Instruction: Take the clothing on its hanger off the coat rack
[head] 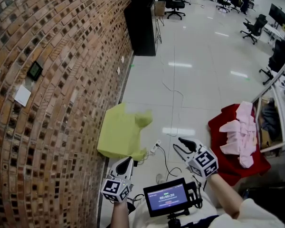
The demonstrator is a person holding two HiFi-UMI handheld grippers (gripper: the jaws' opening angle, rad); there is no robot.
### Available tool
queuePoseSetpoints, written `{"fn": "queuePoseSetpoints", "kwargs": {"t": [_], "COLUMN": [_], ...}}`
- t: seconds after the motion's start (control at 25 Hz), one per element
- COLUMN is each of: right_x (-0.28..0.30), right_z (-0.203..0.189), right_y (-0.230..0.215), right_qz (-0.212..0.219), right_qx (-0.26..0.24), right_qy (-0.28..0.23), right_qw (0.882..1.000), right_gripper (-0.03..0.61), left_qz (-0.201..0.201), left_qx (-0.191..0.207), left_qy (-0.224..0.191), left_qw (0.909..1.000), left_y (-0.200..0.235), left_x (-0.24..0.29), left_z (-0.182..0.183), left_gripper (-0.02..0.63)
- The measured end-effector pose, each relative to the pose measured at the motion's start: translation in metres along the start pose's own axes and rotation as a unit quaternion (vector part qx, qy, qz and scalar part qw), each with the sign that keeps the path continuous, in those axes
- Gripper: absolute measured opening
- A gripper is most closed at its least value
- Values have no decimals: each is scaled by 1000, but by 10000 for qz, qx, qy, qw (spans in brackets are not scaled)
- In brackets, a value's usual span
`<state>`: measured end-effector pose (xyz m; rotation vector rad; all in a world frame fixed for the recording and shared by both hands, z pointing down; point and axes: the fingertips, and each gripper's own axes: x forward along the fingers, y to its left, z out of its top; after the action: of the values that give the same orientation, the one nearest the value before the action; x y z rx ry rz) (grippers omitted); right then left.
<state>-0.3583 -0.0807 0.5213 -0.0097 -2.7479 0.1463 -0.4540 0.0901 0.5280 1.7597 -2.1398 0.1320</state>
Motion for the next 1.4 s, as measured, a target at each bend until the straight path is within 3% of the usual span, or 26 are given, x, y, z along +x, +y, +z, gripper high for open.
{"fn": "queuePoseSetpoints", "kwargs": {"t": [0.52, 0.6, 1.4], "right_x": [-3, -5, -23], "right_z": [0, -1, -19], "right_y": [12, 12, 11], "right_qz": [25, -37, -206], "right_qx": [-61, -147, -314], "right_qy": [4, 54, 199], "right_qw": [10000, 9999, 9991], "right_gripper": [127, 63, 63], "left_qz": [31, 26, -5], "left_qx": [-1, 9, -117], "left_qy": [-6, -4, 76], "left_qw": [10000, 10000, 9999], "left_y": [1, 0, -11], "left_x": [-16, -17, -15], "left_z": [-3, -3, -13], "left_gripper": [6, 6, 6]}}
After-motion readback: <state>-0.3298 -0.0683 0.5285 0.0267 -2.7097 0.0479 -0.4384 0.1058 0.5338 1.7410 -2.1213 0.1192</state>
